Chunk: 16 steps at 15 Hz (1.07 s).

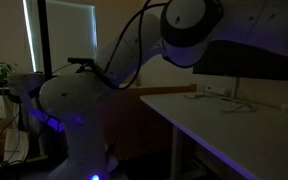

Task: Wipe the counter with the cloth

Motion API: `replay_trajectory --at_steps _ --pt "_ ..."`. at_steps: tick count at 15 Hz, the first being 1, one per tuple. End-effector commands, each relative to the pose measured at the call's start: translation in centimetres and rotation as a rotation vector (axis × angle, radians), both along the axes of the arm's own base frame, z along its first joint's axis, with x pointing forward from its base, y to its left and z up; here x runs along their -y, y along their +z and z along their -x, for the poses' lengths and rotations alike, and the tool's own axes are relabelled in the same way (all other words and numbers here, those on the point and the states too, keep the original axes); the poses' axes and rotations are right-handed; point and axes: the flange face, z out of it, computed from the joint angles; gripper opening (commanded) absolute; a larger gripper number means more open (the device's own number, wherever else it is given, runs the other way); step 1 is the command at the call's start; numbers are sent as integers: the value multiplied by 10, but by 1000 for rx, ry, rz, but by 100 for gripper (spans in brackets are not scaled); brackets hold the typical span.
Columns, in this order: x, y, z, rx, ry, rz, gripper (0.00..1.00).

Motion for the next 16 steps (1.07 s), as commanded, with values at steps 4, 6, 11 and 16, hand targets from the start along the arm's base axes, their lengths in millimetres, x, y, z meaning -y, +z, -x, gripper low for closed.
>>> replay_trajectory --at_steps 4,6,11,16 --pt "50 2 25 22 -157 21 7" --pt "53 6 27 25 -176 32 7" --pt "33 11 -3 56 -130 13 7" --pt "-10 16 -49 61 -33 -22 7"
